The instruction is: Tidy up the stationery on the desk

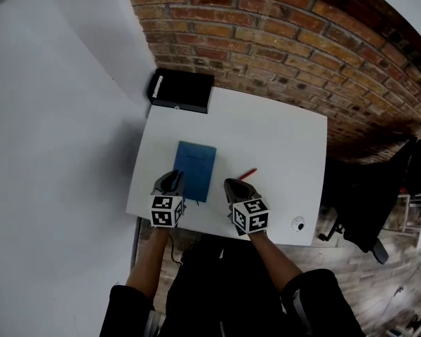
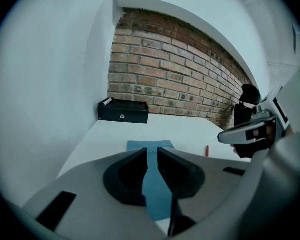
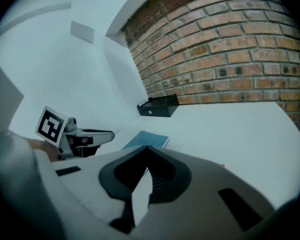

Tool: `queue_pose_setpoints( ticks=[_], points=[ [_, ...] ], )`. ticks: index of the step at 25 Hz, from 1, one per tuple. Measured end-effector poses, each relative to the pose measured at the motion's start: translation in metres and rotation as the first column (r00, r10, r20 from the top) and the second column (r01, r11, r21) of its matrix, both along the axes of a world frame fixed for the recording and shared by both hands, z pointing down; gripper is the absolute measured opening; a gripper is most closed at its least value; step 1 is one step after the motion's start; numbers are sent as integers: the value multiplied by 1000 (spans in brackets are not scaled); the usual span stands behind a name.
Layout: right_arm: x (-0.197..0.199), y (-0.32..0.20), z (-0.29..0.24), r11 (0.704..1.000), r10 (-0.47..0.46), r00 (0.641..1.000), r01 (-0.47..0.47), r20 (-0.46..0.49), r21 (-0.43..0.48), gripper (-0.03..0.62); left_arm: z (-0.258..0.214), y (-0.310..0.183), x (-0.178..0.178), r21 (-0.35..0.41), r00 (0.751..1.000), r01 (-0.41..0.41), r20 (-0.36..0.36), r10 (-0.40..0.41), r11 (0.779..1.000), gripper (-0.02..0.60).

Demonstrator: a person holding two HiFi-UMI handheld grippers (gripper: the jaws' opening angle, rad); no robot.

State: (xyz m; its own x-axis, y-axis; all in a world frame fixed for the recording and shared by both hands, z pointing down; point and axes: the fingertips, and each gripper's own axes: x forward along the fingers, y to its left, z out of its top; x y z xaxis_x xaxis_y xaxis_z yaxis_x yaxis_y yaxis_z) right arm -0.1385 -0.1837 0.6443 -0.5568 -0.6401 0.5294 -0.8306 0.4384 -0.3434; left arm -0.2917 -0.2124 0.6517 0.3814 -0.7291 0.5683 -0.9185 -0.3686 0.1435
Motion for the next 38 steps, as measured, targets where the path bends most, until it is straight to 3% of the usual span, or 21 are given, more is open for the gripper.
queue_pose_setpoints(
  ticks=[3,8,15,19,22,28,33,38],
  points=[
    [10,3,-10,990,-119,990,125,-81,62,25,-6,8,10,1,1000,-13,-18,13,1000,72],
    [28,5,-21,934,-304,921,339,-245,113,26,-13,19,19,5,999,-35,-32,35,999,72],
    [43,9,-37,909,-332,897,387,-293,154,26,-38,27,44,44,994,-53,-92,57,998,72],
    [44,17,-27,872,-387,844,466,-372,149,28,-37,36,60,35,991,-86,-97,89,996,72],
    [42,21,-21,826,-452,776,550,-440,122,59,-31,38,64,21,991,-99,-90,100,995,72],
    [39,31,10,694,-577,575,719,-580,22,91,-21,51,62,-11,992,-94,-89,93,995,72],
    [45,24,39,636,-629,463,768,-624,-72,94,-9,57,53,-41,994,-65,-86,61,997,72],
    [48,19,62,555,-687,344,817,-640,-157,97,1,65,45,-76,997,-36,-77,30,996,72]
  ],
)
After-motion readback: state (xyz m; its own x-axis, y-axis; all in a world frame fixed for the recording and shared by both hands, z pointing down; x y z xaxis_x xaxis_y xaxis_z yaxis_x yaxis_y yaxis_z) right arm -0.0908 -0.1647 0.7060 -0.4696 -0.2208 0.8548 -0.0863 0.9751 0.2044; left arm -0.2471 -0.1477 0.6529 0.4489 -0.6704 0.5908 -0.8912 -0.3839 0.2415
